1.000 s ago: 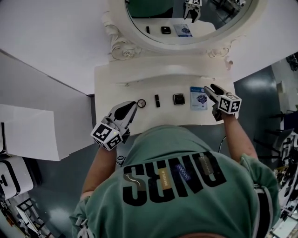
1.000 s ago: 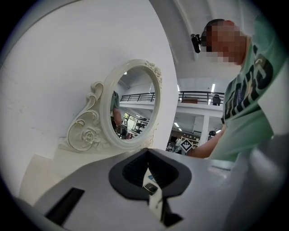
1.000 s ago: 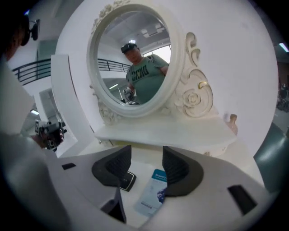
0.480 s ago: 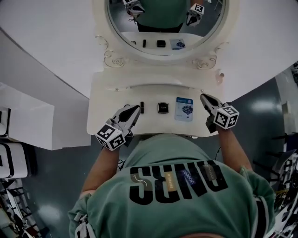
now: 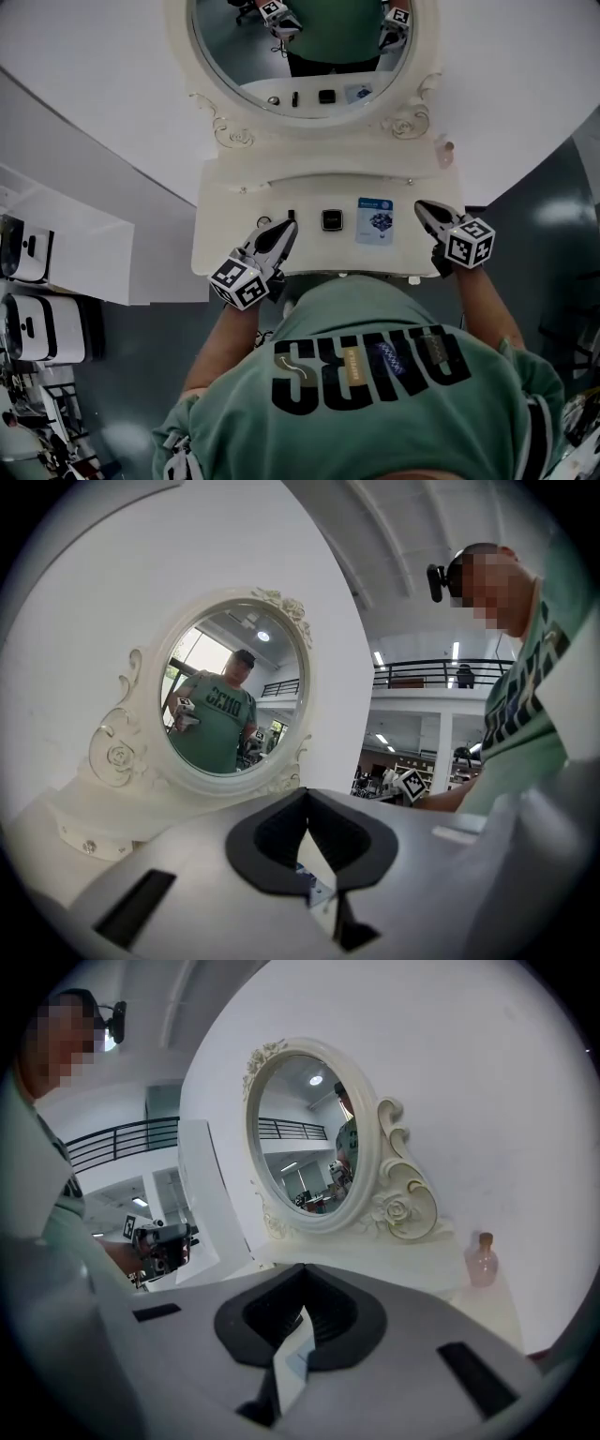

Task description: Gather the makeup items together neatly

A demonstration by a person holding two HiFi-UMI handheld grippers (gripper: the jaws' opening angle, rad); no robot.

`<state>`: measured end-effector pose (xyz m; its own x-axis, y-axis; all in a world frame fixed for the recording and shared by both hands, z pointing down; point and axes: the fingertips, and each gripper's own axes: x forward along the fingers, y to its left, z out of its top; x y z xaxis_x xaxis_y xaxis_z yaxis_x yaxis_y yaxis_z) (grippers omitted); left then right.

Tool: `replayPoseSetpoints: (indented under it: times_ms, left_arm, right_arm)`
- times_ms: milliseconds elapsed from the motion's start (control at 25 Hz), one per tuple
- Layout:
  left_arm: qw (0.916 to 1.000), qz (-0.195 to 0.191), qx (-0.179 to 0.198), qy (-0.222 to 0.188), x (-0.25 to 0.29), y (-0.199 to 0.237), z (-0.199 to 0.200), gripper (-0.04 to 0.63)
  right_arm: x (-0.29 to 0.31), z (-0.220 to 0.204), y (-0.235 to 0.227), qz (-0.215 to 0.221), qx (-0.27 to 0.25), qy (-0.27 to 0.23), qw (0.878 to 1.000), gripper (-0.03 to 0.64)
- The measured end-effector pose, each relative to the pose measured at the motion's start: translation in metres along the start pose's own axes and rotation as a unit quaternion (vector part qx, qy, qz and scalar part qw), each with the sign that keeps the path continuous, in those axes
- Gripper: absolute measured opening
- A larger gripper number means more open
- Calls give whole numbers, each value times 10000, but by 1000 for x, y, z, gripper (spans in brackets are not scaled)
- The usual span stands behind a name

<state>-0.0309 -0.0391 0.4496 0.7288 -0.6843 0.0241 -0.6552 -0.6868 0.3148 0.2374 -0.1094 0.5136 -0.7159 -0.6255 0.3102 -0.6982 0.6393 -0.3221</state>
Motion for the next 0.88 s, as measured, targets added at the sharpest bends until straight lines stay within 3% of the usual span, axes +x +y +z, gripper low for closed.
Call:
replayPoseSetpoints:
  times_ms: [200,440,880]
  left_arm:
    - [9999,-92,10,68,-25,30,10,9]
    - [9998,-151,-4,102,-48,55,8,9]
    - [9998,-107,-183,22,-55,53,-3,9]
  right_arm:
    - [22,12,27,-177,59,-281,9994,-6]
    - [49,1,52,-281,134,-106,9995,-6]
    - [53,-5,57,-268,-22,190,9995,-8]
